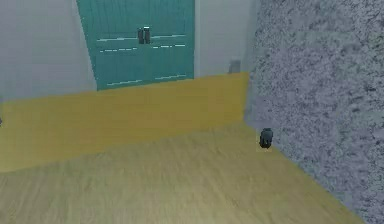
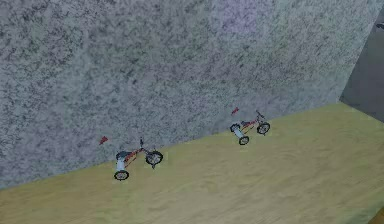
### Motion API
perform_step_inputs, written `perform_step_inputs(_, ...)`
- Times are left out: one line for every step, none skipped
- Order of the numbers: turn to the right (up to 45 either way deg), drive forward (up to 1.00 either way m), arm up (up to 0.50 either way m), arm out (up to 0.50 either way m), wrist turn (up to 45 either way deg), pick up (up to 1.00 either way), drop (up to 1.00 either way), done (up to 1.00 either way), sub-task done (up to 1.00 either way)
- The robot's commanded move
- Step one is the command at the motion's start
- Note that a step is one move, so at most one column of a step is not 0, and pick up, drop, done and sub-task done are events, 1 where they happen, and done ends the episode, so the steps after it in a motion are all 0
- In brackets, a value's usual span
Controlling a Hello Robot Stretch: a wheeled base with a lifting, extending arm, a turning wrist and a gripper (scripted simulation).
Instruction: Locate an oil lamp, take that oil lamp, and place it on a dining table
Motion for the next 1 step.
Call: perform_step_inputs(0.0,1.0,0.0,0.0,0.0,0.0,0.0,0.0,0.0)
